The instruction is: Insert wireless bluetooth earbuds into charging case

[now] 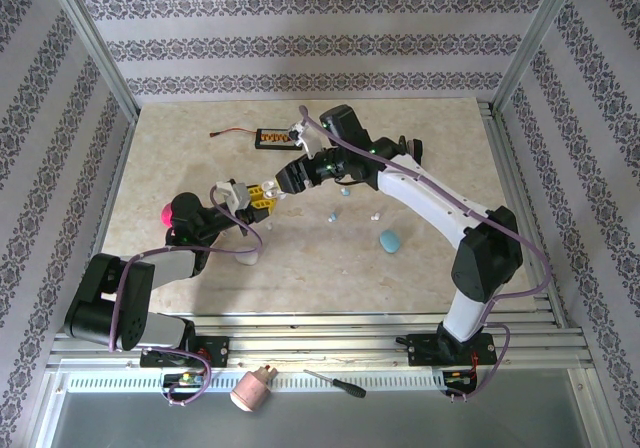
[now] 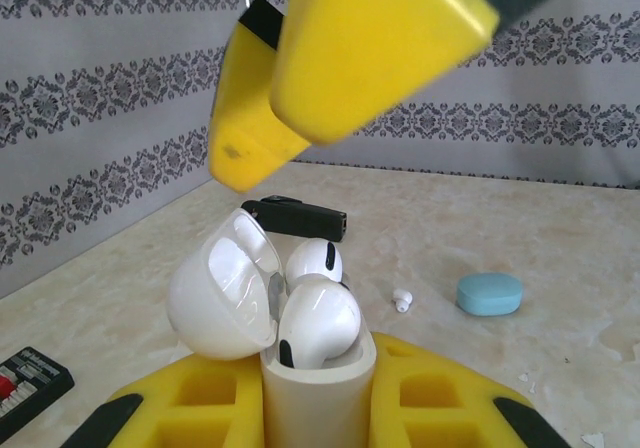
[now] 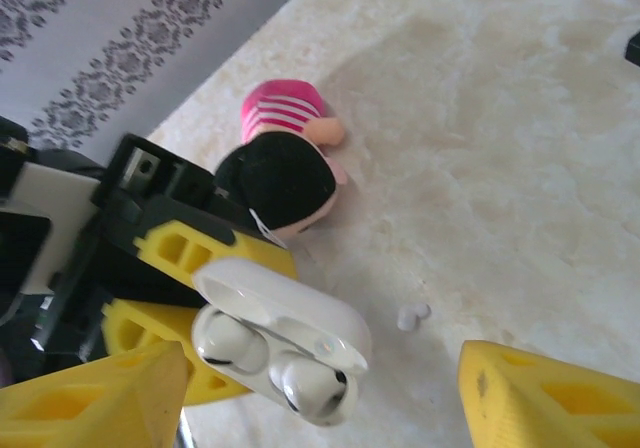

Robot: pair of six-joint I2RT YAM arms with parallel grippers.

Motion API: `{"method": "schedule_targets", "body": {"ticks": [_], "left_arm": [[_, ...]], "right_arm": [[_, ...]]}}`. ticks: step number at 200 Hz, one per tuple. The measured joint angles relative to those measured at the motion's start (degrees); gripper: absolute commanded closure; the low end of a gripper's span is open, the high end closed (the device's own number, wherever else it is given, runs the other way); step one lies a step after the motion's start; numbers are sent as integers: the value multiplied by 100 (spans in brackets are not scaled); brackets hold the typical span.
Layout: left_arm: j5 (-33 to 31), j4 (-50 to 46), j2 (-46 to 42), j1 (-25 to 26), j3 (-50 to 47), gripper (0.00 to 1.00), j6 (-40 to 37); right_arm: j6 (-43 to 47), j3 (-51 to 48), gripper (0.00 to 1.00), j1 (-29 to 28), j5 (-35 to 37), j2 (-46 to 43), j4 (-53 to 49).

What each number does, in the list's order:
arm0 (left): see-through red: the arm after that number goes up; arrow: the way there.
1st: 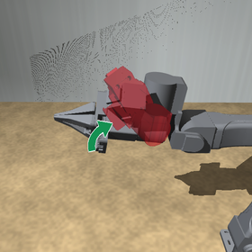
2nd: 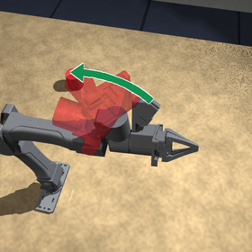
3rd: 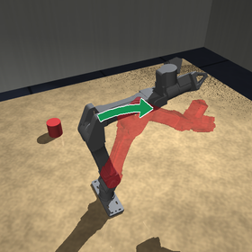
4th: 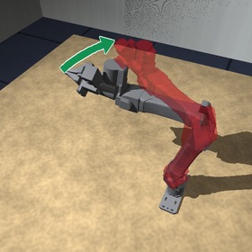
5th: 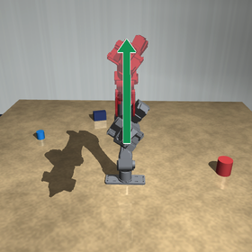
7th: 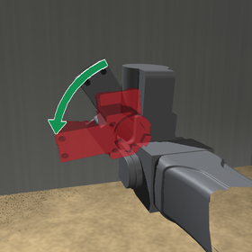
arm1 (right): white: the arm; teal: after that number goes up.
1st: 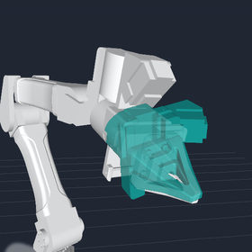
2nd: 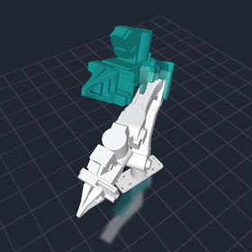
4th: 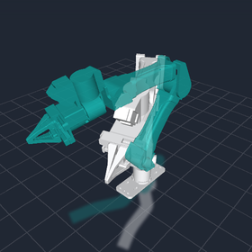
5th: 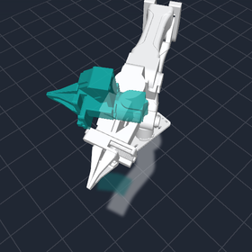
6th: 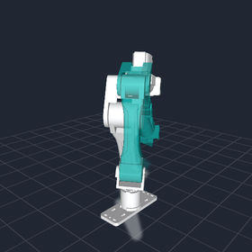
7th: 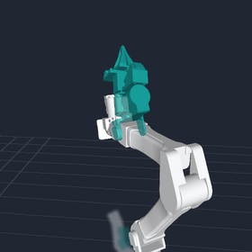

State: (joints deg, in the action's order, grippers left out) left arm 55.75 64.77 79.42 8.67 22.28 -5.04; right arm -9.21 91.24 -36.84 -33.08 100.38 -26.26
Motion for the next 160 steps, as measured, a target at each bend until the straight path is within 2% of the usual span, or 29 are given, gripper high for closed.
{"method": "schedule_targets", "body": {"ticks": [27, 66, 98, 114, 160], "left_arm": [[107, 31, 4, 0, -13, 100, -127], [122, 33, 4, 0, -20, 100, -271], [98, 33, 4, 0, -24, 100, -350], [101, 28, 4, 0, -44, 100, -363], [101, -7, 4, 22, -122, 100, -363]], "right_arm": [[-264, 588, 49, 24, -92, 332, -83], [-278, 1095, 64, 24, -90, 833, -466], [-155, 1130, 66, 22, -160, 984, -787], [63, 1130, 71, 22, -262, 981, -905], [691, 1034, 70, 24, -461, 872, -1119]]}}
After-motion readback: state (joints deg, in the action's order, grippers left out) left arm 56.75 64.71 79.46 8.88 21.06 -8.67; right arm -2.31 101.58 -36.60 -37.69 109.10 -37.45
